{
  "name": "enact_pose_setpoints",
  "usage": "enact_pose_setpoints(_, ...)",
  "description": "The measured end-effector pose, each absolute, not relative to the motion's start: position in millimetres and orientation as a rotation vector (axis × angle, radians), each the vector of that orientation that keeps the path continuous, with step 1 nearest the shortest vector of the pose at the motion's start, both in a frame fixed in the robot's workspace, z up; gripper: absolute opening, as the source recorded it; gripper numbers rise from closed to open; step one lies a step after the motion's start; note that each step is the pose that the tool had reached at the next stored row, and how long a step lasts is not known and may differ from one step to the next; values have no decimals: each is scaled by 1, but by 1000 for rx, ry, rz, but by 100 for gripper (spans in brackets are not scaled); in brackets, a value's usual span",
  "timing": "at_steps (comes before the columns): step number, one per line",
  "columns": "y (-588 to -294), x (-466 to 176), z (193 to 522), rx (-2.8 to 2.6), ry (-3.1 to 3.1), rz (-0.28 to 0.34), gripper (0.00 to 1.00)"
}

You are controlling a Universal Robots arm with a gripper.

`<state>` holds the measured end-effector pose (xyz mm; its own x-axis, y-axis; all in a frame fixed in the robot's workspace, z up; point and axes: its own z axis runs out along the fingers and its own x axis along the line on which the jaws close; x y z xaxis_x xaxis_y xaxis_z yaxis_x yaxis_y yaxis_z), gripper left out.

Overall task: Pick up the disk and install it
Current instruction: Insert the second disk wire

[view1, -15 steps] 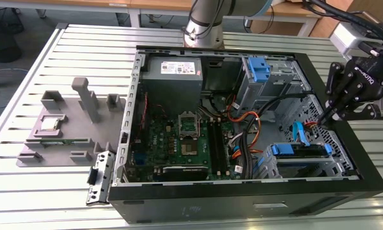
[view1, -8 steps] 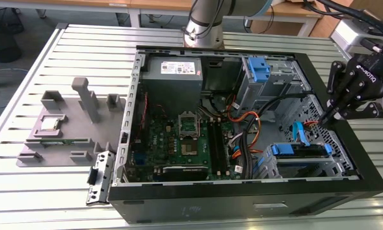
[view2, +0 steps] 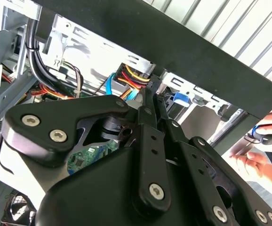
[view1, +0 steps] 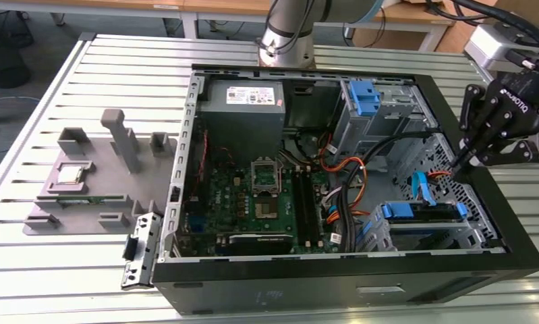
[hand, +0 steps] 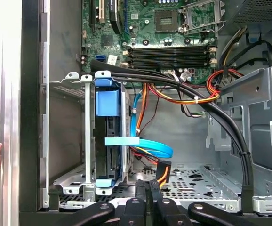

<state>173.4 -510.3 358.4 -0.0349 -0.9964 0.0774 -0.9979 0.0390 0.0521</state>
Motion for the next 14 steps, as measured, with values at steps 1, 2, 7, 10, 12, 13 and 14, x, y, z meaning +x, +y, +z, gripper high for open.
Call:
enact_pose_setpoints(1, -510, 173, 358, 2116, -2196, 25, 18)
enact_pose_setpoints(2, -510, 173, 358, 2116, -2196, 25, 18)
enact_pose_setpoints(7, -509, 173, 352, 2115, -2195, 26, 18)
enact_pose_setpoints(10, -509, 173, 349, 2113, -2193, 32, 18)
enact_pose_setpoints(12, -509, 173, 348, 2111, -2191, 35, 18)
enact_pose_setpoints(13, -509, 173, 348, 2110, -2190, 37, 18)
enact_pose_setpoints(14, -509, 173, 348, 2109, -2189, 39, 18)
